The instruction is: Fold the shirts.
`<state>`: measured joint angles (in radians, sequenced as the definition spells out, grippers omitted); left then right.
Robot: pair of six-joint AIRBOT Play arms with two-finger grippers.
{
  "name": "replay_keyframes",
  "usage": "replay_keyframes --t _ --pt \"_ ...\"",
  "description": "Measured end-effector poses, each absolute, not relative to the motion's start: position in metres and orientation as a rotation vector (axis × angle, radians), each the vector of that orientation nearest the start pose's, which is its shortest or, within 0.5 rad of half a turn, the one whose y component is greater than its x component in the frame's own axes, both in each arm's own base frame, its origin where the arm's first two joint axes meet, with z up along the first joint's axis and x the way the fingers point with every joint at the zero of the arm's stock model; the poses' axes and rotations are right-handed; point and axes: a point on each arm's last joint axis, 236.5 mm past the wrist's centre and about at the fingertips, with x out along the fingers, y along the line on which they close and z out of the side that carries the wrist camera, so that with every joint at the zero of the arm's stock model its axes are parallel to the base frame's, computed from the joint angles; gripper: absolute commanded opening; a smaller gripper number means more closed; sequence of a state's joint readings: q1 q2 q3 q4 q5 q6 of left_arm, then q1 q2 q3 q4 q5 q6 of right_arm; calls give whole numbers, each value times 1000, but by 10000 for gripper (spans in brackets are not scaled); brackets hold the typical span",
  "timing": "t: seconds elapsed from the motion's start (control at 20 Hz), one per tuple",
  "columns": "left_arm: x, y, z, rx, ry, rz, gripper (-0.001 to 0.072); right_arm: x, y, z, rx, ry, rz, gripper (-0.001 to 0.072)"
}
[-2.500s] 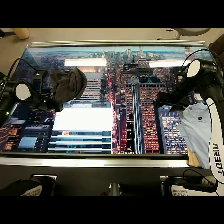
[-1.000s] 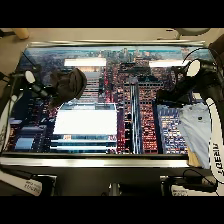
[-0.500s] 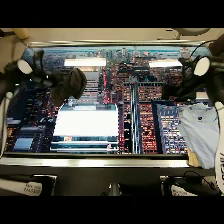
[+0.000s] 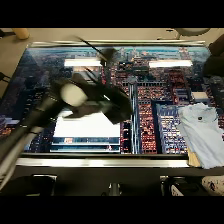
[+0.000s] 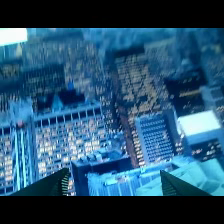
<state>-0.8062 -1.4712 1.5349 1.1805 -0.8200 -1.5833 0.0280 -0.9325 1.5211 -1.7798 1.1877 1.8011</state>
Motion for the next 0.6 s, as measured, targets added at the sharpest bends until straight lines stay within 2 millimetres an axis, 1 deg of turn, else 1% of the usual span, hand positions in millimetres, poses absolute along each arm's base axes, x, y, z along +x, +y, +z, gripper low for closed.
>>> replay_keyframes --t 0.05,0.1,0.15,0.2,0.25,0.3,0.35,0.4,0.45,0.5,0.55,0.6 --pt "310 -449 105 -42 922 -936 720 361 -37 302 84 551 -212 615" --pt "302 -456 90 -36 967 -938 720 354 -39 304 85 553 -221 615" --pt "300 -456 80 -19 1003 -933 720 349 -40 300 87 574 -228 615" --pt "308 -445 73 9 1027 -905 720 345 -41 290 88 621 -236 615" --pt "321 -427 69 36 1048 -860 720 342 -40 274 81 687 -238 615" --pt "341 -398 65 66 1071 -794 720 341 -38 256 68 758 -230 618" --pt "360 -364 61 83 1100 -718 720 341 -34 233 56 844 -213 629" --pt "381 -323 56 88 1134 -628 720 341 -28 208 47 926 -190 629" --pt "395 -280 48 74 1188 -539 720 340 -21 180 41 1020 -160 630" --pt "403 -241 37 49 1245 -462 720 339 -14 153 36 1100 -131 635" --pt "403 -204 24 11 1311 -389 720 337 -8 124 33 1186 -101 670" --pt "397 -177 11 -37 1375 -343 720 333 -2 100 31 1258 -77 674"
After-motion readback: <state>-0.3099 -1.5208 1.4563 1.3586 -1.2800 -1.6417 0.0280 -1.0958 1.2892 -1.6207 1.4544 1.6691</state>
